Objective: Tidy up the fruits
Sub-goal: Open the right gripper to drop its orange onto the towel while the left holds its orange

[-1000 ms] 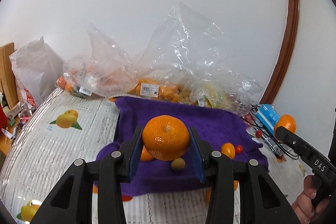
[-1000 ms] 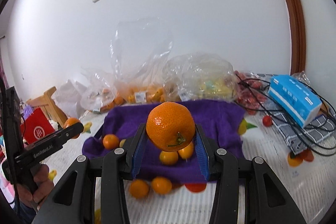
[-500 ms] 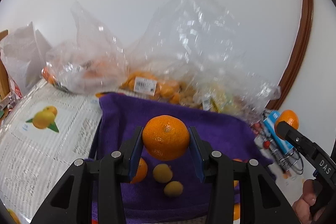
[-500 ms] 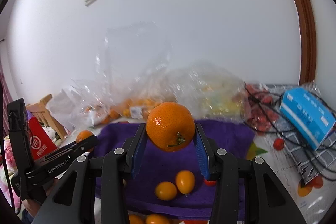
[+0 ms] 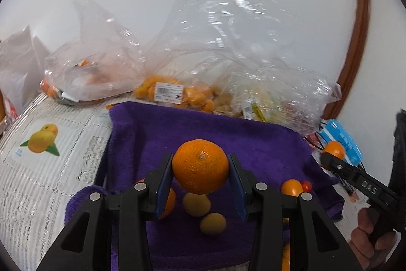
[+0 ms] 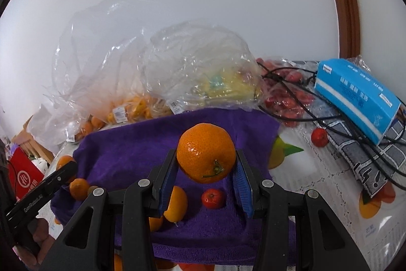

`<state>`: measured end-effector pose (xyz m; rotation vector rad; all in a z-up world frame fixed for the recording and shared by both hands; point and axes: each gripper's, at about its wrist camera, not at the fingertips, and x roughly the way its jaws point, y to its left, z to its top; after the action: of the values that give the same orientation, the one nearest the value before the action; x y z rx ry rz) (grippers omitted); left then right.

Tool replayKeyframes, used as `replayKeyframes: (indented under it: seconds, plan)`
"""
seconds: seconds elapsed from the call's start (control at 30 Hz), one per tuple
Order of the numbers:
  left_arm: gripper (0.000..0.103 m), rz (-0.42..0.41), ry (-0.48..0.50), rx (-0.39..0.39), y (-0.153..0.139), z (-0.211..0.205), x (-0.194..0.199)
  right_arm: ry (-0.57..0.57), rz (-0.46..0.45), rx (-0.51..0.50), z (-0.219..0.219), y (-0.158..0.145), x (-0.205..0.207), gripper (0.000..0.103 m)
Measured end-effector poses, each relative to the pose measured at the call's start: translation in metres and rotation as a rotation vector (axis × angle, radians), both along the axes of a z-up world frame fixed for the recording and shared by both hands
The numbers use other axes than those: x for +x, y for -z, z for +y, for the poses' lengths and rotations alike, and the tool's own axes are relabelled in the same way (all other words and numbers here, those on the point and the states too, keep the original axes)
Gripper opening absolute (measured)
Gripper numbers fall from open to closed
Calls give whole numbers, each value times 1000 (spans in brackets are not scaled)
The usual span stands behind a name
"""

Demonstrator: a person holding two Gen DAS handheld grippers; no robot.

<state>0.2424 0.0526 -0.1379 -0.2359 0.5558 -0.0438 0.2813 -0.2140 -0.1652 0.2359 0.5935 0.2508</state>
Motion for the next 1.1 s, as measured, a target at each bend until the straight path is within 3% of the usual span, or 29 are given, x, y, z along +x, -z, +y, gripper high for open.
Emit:
replayKeyframes:
  seconds: [0.37, 0.93, 1.1]
  plan:
    - [40, 21, 84, -11, 4, -12, 3, -15, 21, -24, 18, 13, 3, 44]
    - [41, 91, 103, 10, 14, -18, 14, -28, 1, -48, 24, 10, -2, 42]
    - [52, 74, 97, 14, 12, -18, 12, -28, 0, -51, 25, 8, -4, 43]
